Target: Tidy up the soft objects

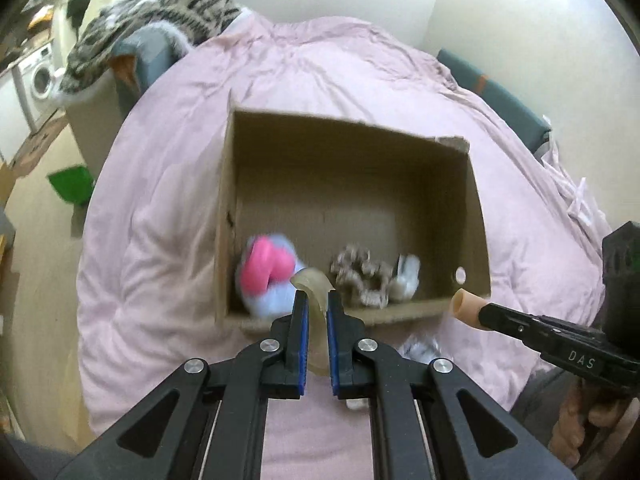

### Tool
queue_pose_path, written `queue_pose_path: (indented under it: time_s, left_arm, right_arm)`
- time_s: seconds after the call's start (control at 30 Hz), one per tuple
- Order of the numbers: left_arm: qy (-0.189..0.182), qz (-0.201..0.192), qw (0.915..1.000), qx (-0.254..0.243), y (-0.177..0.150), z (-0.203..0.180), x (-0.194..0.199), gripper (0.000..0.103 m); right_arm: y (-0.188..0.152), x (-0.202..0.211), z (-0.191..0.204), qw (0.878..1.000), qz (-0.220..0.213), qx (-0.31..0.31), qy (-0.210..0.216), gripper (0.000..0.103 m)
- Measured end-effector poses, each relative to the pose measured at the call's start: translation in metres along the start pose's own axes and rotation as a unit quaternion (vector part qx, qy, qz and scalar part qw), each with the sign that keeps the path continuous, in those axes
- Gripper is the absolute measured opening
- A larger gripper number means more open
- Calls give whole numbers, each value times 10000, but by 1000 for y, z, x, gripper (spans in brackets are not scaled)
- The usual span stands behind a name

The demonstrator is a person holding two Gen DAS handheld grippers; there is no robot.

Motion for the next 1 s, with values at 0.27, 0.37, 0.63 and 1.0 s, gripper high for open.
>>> queue_pose_path:
  time_s: [0.27, 0.37, 0.63, 1.0]
  left_arm:
    - [28, 58, 9999, -104, 23, -20, -26, 8]
    - [175, 93, 9996, -182, 21, -21, -41, 8]
    - [436, 74, 9987, -246, 14, -11, -68, 9]
    - [421, 51, 9990, -110, 8, -2, -66, 9]
  right_arm:
    - [31, -11, -1, 9987, -40, 315, -392, 6]
    - [28, -21, -6, 9989, 9, 282, -376, 6]
    - [23, -34, -15, 9978, 42, 194, -635, 6]
    - [21, -38, -8, 9941, 31, 389, -1016, 6]
Point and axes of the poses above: each gripper's, at about its wrist camera, not at the fingertips, and x roughly against the way its jaws point, z to its left, y to its top, the point moved 3 cm from there along -x, roughly the way its jaws point, and after that the axes turned 13 degrees about z, right-handed, at the moved point
